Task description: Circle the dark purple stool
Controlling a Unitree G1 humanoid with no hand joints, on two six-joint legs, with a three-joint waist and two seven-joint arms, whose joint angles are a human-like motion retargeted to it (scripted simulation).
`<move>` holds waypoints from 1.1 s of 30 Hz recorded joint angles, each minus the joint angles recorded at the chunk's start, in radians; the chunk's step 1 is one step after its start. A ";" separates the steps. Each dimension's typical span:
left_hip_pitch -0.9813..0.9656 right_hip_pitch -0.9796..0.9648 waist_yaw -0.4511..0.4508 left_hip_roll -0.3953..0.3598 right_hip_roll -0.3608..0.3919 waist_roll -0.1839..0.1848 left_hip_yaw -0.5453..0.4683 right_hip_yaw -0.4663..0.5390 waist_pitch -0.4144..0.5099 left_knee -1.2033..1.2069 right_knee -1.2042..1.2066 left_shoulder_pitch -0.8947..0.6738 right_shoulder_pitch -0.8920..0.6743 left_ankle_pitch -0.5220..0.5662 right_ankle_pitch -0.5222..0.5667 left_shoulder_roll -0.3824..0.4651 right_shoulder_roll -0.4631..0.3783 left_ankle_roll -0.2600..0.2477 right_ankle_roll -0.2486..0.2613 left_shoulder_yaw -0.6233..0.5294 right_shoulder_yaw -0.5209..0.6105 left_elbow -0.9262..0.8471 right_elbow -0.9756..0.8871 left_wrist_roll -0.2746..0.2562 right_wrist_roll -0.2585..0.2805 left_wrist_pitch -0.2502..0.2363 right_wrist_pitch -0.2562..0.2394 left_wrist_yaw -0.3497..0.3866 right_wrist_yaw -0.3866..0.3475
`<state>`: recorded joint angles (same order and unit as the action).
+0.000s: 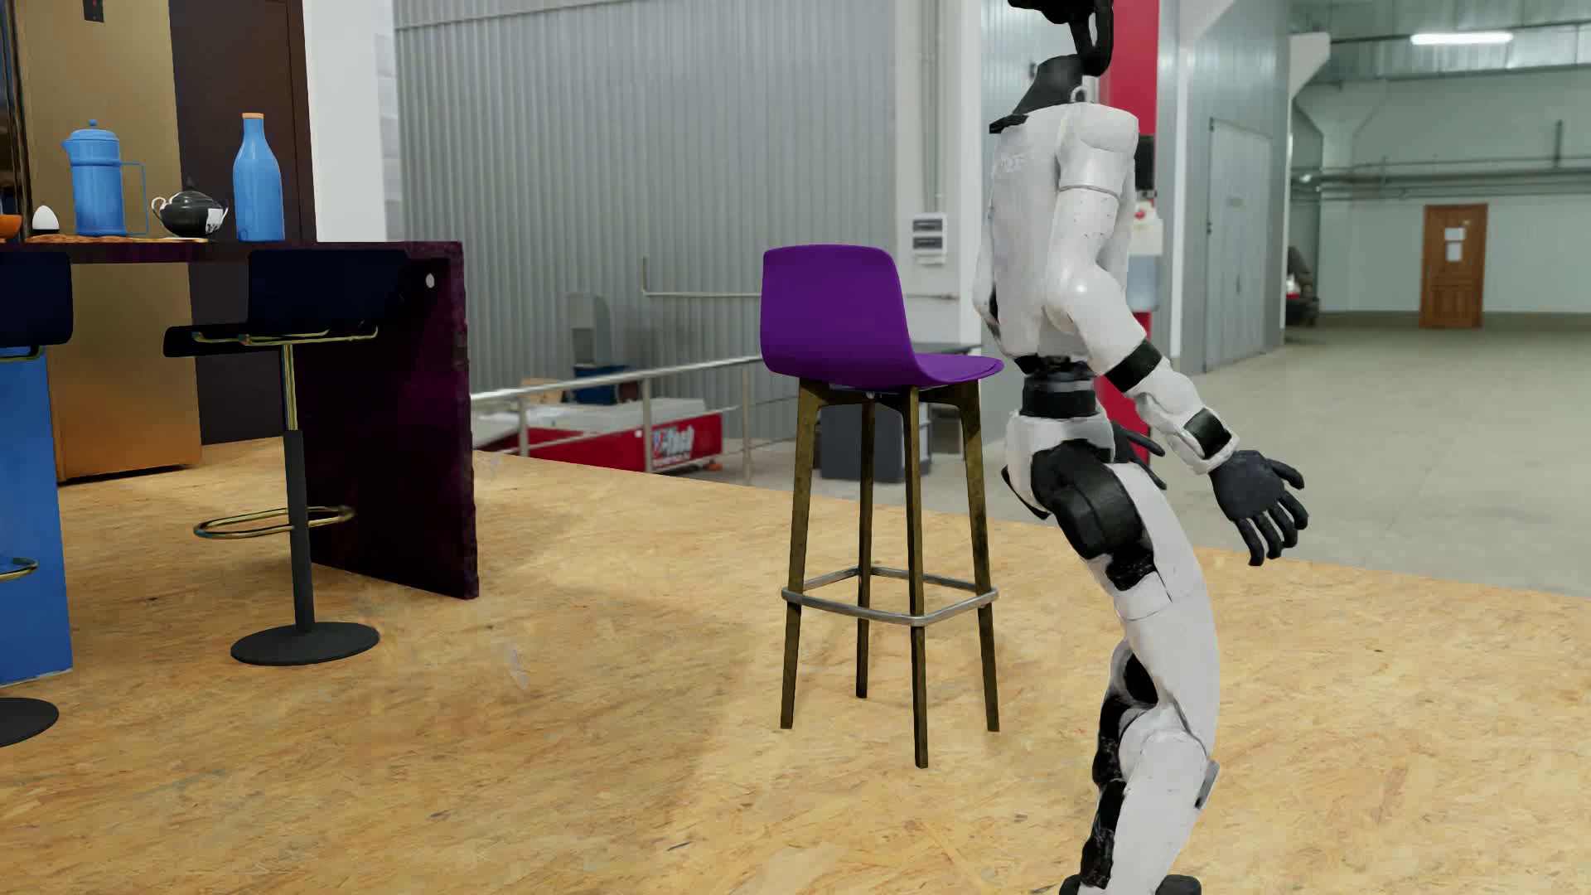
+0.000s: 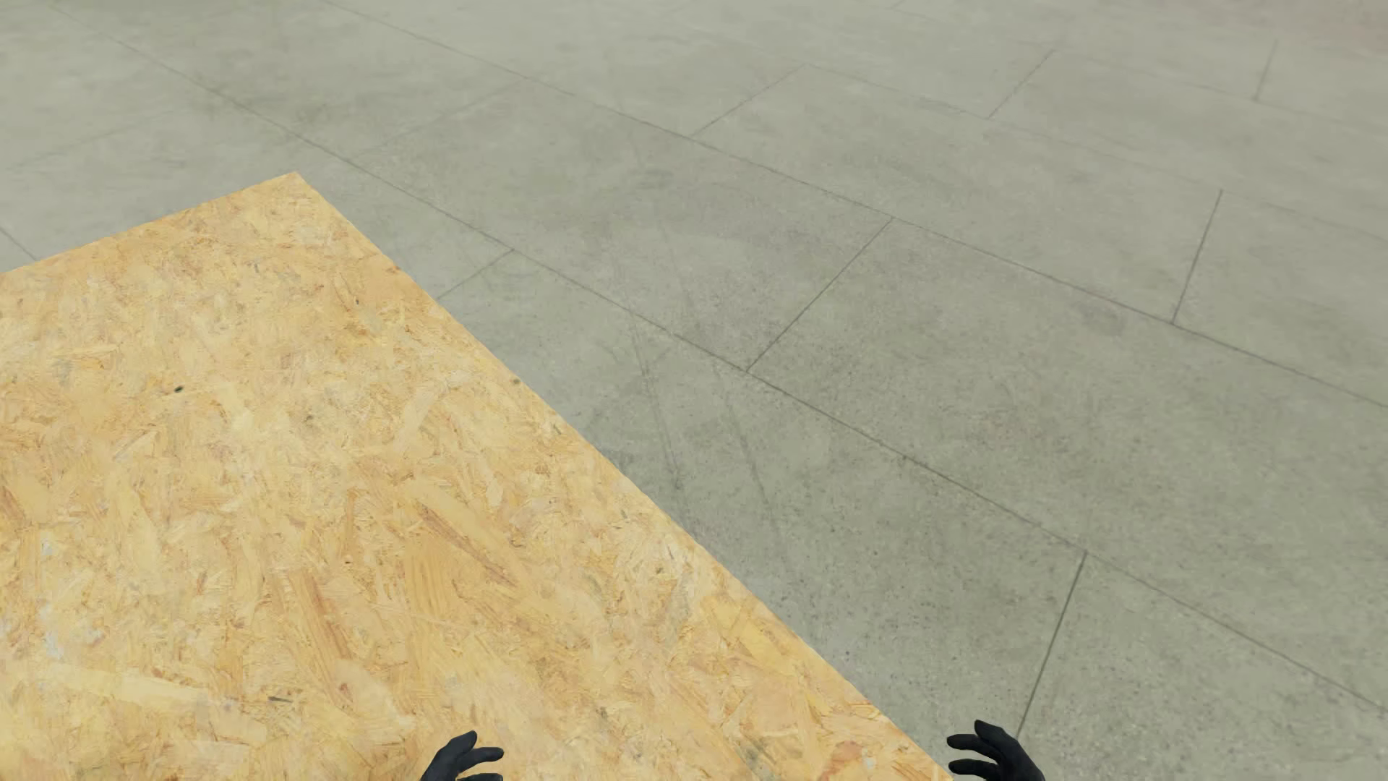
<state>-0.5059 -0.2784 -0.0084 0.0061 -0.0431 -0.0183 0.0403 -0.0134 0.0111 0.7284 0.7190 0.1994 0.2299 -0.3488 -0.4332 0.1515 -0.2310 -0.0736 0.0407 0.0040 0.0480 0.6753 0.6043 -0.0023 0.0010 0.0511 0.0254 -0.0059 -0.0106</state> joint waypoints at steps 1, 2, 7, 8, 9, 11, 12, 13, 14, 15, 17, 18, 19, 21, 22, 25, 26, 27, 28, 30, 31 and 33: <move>-0.074 -0.015 0.048 0.037 -0.036 0.022 0.019 -0.053 0.006 0.150 0.063 -0.151 0.050 -0.129 -0.042 -0.018 -0.001 -0.027 0.027 0.010 0.037 -0.058 -0.038 -0.009 -0.003 0.048 0.024 -0.006 -0.008; -0.148 -0.032 0.082 0.052 -0.065 0.037 0.021 -0.096 -0.012 0.262 0.130 -0.242 0.073 -0.194 -0.097 -0.034 0.007 0.038 0.062 0.008 0.043 -0.082 -0.052 -0.031 -0.016 0.057 0.061 -0.010 -0.005; -0.170 -0.220 0.257 -0.138 -0.025 -0.077 0.008 0.057 0.043 0.200 0.396 0.118 -0.193 -0.023 -0.117 0.052 0.078 0.227 0.034 -0.020 0.056 -0.059 -0.056 -0.242 -0.037 -0.003 0.087 0.086 -0.068; -0.173 -0.231 0.301 -0.134 -0.040 -0.076 0.047 0.023 0.064 0.236 0.256 0.142 -0.205 -0.135 -0.188 0.052 0.022 0.144 -0.005 0.003 0.051 -0.020 -0.050 -0.263 -0.035 0.044 0.055 0.110 -0.077; -0.148 -0.180 0.318 -0.061 -0.064 -0.027 0.020 -0.030 0.067 0.396 0.228 0.152 -0.193 -0.271 -0.094 0.034 0.030 -0.006 0.017 0.016 0.030 0.001 -0.043 -0.247 -0.048 0.104 0.015 0.130 -0.083; -0.105 -0.197 0.223 0.074 -0.076 -0.002 0.043 -0.005 0.034 0.436 0.382 0.164 -0.183 -0.280 -0.129 0.057 0.113 0.147 0.123 -0.084 0.083 0.089 -0.033 -0.153 -0.080 0.191 -0.088 0.137 -0.090; -0.087 -0.261 0.178 0.041 -0.022 -0.025 0.042 0.040 0.024 0.424 0.489 0.135 -0.158 -0.296 -0.096 0.045 0.082 0.156 0.154 -0.084 0.166 0.107 -0.019 -0.117 -0.103 0.206 -0.114 0.118 -0.092; -0.048 -0.303 0.130 0.011 0.025 -0.047 0.032 0.044 0.020 0.394 0.533 0.112 -0.106 -0.306 -0.066 0.049 0.101 0.160 0.173 -0.065 0.100 0.053 0.000 -0.096 -0.130 0.212 -0.121 0.093 -0.087; -0.008 -0.352 0.073 -0.016 0.047 -0.062 0.014 0.011 0.002 0.352 0.536 0.081 -0.061 -0.313 -0.043 0.055 0.084 0.163 0.181 -0.072 0.048 0.044 -0.005 -0.080 -0.150 0.183 -0.085 0.071 -0.080; 0.057 -0.384 0.032 -0.037 0.058 -0.076 -0.007 -0.014 -0.012 0.292 0.515 0.041 -0.013 -0.316 -0.019 0.059 0.084 0.162 0.180 -0.063 0.008 0.041 -0.004 -0.064 -0.151 0.135 -0.041 0.056 -0.081; 0.196 -0.436 -0.014 -0.082 0.043 -0.084 -0.074 -0.020 -0.036 0.149 0.427 -0.040 0.076 -0.313 0.033 0.027 0.063 0.163 0.165 -0.060 -0.019 0.018 -0.018 -0.011 -0.125 0.026 0.039 0.049 -0.093; 0.263 -0.445 0.007 -0.098 0.024 -0.081 -0.106 0.004 -0.027 0.103 0.377 -0.087 0.104 -0.309 0.065 0.022 0.061 0.162 0.159 -0.085 -0.022 0.012 -0.030 0.022 -0.102 -0.020 0.044 0.044 -0.103; 0.293 -0.434 0.031 -0.114 -0.001 -0.078 -0.118 0.023 0.000 0.144 0.306 -0.121 0.087 -0.270 0.087 0.003 0.060 0.162 0.156 -0.064 -0.032 -0.020 -0.017 0.052 -0.073 -0.050 0.023 0.046 -0.116; 0.157 -0.332 0.117 -0.089 -0.050 -0.017 -0.061 -0.010 0.033 0.496 0.174 -0.121 0.017 0.039 0.091 0.014 0.000 0.150 0.099 -0.083 -0.024 -0.051 0.055 0.052 -0.002 -0.058 -0.123 0.056 -0.154; 0.073 -0.265 0.184 -0.043 -0.052 0.043 -0.014 -0.052 0.043 0.602 0.159 -0.082 -0.035 0.137 0.049 0.023 -0.019 0.146 -0.013 -0.067 -0.022 -0.046 0.075 0.019 0.032 -0.042 -0.179 0.038 -0.177; -0.078 -0.068 0.349 0.005 -0.095 0.153 0.041 -0.109 0.024 0.458 0.101 0.102 -0.204 -0.173 -0.059 0.010 0.028 0.113 0.045 -0.013 0.037 -0.078 -0.019 -0.040 0.072 0.070 -0.156 0.022 -0.204; -0.092 -0.025 0.370 0.010 -0.098 0.176 0.029 -0.104 0.010 0.365 0.117 0.152 -0.251 -0.230 -0.089 -0.006 0.056 0.094 0.053 -0.036 0.091 -0.083 -0.033 -0.038 0.062 0.103 -0.127 0.037 -0.193; -0.069 -0.089 0.339 0.020 -0.109 0.191 0.031 -0.085 0.017 0.236 0.341 0.151 -0.272 -0.135 0.017 0.011 0.103 0.117 0.102 -0.113 0.094 -0.030 -0.038 -0.036 0.035 0.123 -0.105 0.053 -0.168; -0.033 -0.188 0.286 0.009 -0.111 0.173 0.030 -0.032 0.029 0.215 0.553 0.123 -0.272 -0.085 0.222 0.021 0.125 0.132 0.143 -0.140 0.120 0.058 0.003 -0.038 0.000 0.135 -0.102 0.061 -0.137; 0.040 -0.308 0.153 -0.045 -0.068 0.065 -0.009 0.066 0.027 0.192 0.526 0.066 -0.100 -0.149 0.160 0.035 0.111 0.120 0.185 -0.083 0.038 0.027 0.028 -0.050 -0.079 0.160 -0.099 0.059 -0.046; 0.081 -0.341 0.110 -0.069 -0.060 0.007 -0.036 0.093 0.018 0.170 0.414 0.021 -0.004 -0.177 0.051 0.021 0.078 0.111 0.196 -0.061 -0.009 -0.025 0.041 -0.044 -0.115 0.156 -0.084 0.057 -0.004; 0.115 -0.255 0.141 -0.050 -0.078 -0.018 -0.057 0.035 0.020 0.250 0.210 -0.072 0.065 -0.218 -0.015 -0.024 -0.011 0.150 0.132 -0.068 -0.018 -0.060 0.063 -0.025 -0.131 0.100 -0.011 0.005 0.028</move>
<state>-0.3913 -0.5330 0.1322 -0.0442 -0.1213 -0.0367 -0.0166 0.0213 0.0316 0.9786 0.9290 0.1273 0.2950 -0.5672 -0.4483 0.1273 -0.2417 0.0767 0.1725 -0.0642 0.0305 0.6155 0.6673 -0.0274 -0.1303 0.1509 0.0147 -0.0006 0.0175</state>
